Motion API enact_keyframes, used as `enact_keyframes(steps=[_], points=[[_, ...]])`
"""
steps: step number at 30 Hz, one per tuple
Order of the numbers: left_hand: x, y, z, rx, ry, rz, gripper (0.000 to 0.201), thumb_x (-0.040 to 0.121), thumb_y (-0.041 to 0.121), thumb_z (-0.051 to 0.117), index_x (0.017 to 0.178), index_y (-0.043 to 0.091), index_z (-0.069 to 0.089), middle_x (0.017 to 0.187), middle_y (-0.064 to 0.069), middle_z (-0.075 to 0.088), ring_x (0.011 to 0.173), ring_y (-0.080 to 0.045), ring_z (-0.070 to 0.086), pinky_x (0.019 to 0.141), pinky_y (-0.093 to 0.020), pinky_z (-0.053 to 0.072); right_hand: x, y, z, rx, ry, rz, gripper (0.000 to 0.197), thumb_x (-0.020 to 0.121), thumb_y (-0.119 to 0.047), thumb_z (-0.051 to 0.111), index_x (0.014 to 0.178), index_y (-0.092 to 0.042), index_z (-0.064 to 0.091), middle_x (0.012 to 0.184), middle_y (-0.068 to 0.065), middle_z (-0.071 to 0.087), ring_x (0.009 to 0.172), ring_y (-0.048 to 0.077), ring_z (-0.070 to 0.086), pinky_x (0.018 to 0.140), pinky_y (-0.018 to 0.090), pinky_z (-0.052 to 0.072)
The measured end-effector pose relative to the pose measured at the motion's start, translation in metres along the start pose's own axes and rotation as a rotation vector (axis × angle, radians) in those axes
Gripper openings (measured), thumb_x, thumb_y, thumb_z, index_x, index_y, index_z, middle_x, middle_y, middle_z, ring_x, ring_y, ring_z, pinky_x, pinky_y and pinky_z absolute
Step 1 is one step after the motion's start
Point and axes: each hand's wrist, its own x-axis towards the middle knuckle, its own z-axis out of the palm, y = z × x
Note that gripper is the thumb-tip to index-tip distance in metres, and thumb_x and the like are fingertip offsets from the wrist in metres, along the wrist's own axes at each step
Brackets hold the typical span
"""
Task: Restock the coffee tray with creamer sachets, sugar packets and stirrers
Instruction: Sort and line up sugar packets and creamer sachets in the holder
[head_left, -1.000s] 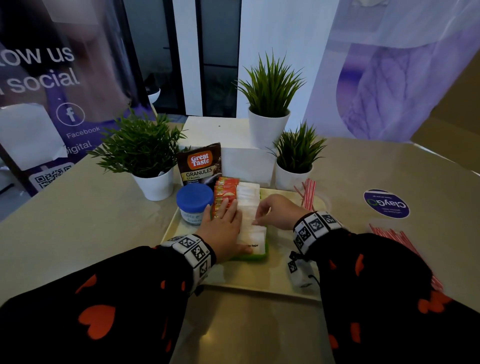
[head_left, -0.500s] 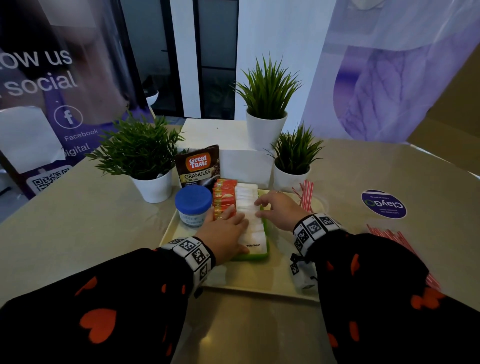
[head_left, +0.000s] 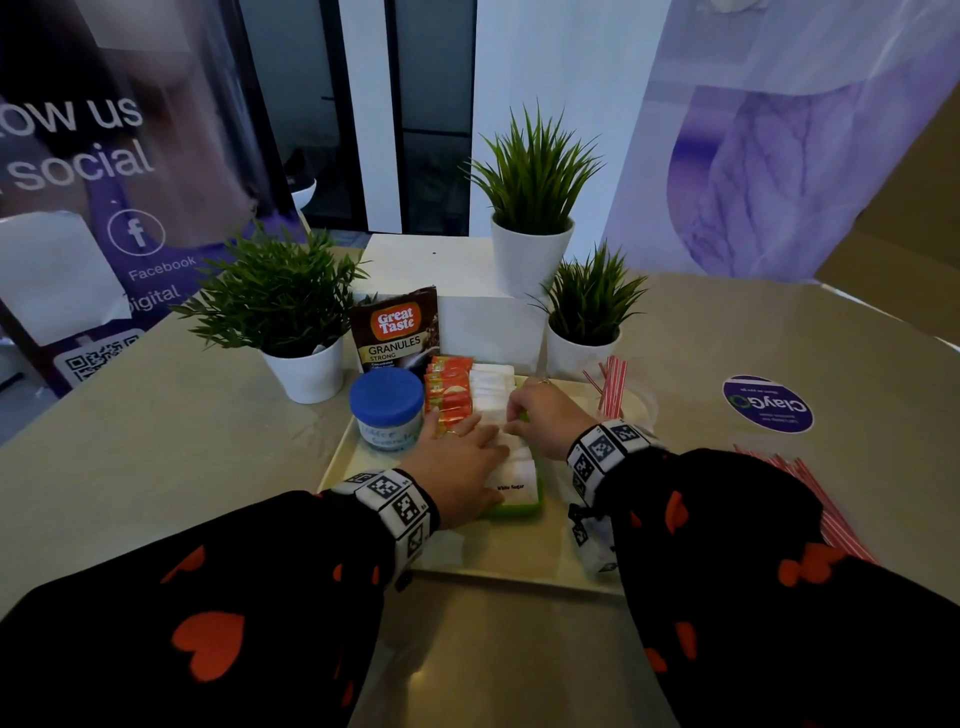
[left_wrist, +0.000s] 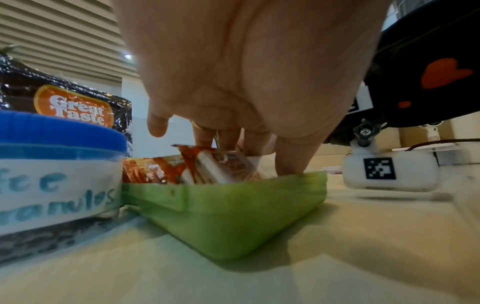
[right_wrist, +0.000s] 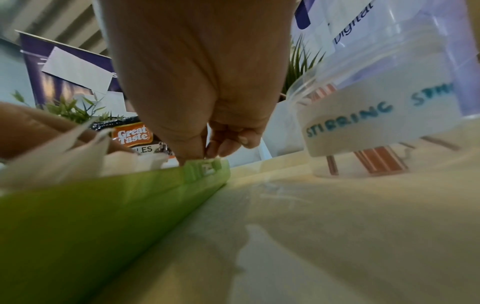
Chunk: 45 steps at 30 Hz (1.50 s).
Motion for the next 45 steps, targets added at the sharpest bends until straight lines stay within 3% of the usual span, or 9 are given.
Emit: enact_keyframes(steps=[3, 6, 11, 17, 23, 28, 36, 41, 45], points=[[-0.003, 0.001, 0.004, -0.006, 0.048, 0.005, 0.065, 0.098, 0.051, 0.048, 0.155, 0.027, 0.027, 0.167, 0.001, 0.007, 0.154, -0.023, 0.003, 0.119, -0.065, 0.002, -0.015, -0.002, -0.004, 0.093, 0.1, 0.004, 0.008, 0.092, -0.023, 0.07, 0.098, -0.019, 0.067, 0.108, 0.0, 0.055, 0.104, 0.018, 0.053, 0.089, 0.032, 0.043], [-0.008, -0.001, 0.005, -0.047, 0.192, 0.047, 0.049, 0.097, 0.049, 0.051, 0.143, 0.032, 0.048, 0.153, 0.005, 0.038, 0.142, -0.019, 0.034, 0.119, -0.056, 0.014, -0.038, -0.004, -0.017, 0.208, 0.181, 0.02, 0.009, 0.091, -0.024, 0.073, 0.096, -0.023, 0.067, 0.102, -0.005, 0.059, 0.091, 0.011, 0.052, 0.079, 0.027, 0.041], [-0.009, -0.001, -0.001, -0.112, 0.249, 0.057, 0.032, 0.099, 0.046, 0.049, 0.126, 0.038, 0.064, 0.122, 0.013, 0.062, 0.116, -0.014, 0.053, 0.103, -0.045, 0.029, -0.065, -0.004, -0.039, 0.155, -0.145, 0.033, 0.003, 0.089, -0.02, 0.075, 0.089, -0.023, 0.075, 0.084, -0.012, 0.064, 0.078, 0.003, 0.057, 0.065, 0.02, 0.041], [-0.012, 0.001, 0.0, -0.044, 0.271, 0.096, 0.026, 0.099, 0.04, 0.054, 0.121, 0.04, 0.067, 0.114, 0.016, 0.068, 0.11, -0.01, 0.057, 0.1, -0.039, 0.031, -0.07, -0.005, -0.02, 0.092, -0.143, 0.027, 0.013, 0.093, -0.019, 0.068, 0.104, -0.02, 0.074, 0.096, -0.008, 0.064, 0.089, 0.01, 0.059, 0.08, 0.023, 0.049], [-0.012, 0.003, 0.003, -0.121, 0.295, 0.066, 0.024, 0.099, 0.037, 0.053, 0.118, 0.036, 0.069, 0.113, 0.013, 0.068, 0.107, -0.011, 0.058, 0.101, -0.039, 0.038, -0.067, -0.001, -0.012, 0.074, -0.202, 0.049, 0.006, 0.093, -0.021, 0.069, 0.093, -0.026, 0.064, 0.09, -0.011, 0.058, 0.082, 0.009, 0.054, 0.064, 0.019, 0.038], [-0.01, 0.002, 0.005, -0.204, 0.353, 0.03, 0.028, 0.099, 0.03, 0.056, 0.124, 0.031, 0.068, 0.122, 0.007, 0.064, 0.11, -0.014, 0.059, 0.098, -0.038, 0.048, -0.066, -0.001, -0.009, 0.185, -0.076, 0.069, 0.009, 0.091, -0.015, 0.071, 0.085, -0.021, 0.068, 0.079, -0.007, 0.06, 0.072, 0.007, 0.053, 0.061, 0.019, 0.038], [-0.005, 0.014, 0.011, -0.036, 0.25, -0.06, 0.06, 0.099, 0.041, 0.053, 0.153, 0.027, 0.032, 0.156, 0.007, 0.038, 0.14, -0.021, 0.033, 0.113, -0.046, 0.027, -0.065, -0.002, -0.012, 0.376, -0.023, 0.143, 0.024, 0.091, -0.02, 0.073, 0.113, -0.02, 0.065, 0.098, 0.004, 0.064, 0.084, 0.017, 0.058, 0.07, 0.026, 0.046], [-0.006, 0.014, 0.01, -0.07, 0.276, -0.068, 0.056, 0.097, 0.042, 0.054, 0.15, 0.03, 0.038, 0.15, 0.009, 0.045, 0.139, -0.017, 0.037, 0.113, -0.046, 0.025, -0.06, 0.002, -0.011, 0.356, -0.024, 0.099, 0.01, 0.089, -0.02, 0.076, 0.084, -0.024, 0.068, 0.089, -0.001, 0.068, 0.085, 0.015, 0.061, 0.076, 0.029, 0.047], [-0.007, 0.014, 0.007, -0.082, 0.259, -0.085, 0.052, 0.096, 0.043, 0.057, 0.145, 0.032, 0.044, 0.145, 0.009, 0.051, 0.134, -0.016, 0.044, 0.113, -0.046, 0.026, -0.057, 0.002, -0.016, 0.339, -0.097, 0.115, 0.015, 0.093, -0.029, 0.072, 0.089, -0.017, 0.078, 0.088, -0.002, 0.071, 0.081, 0.008, 0.061, 0.077, 0.029, 0.045]])
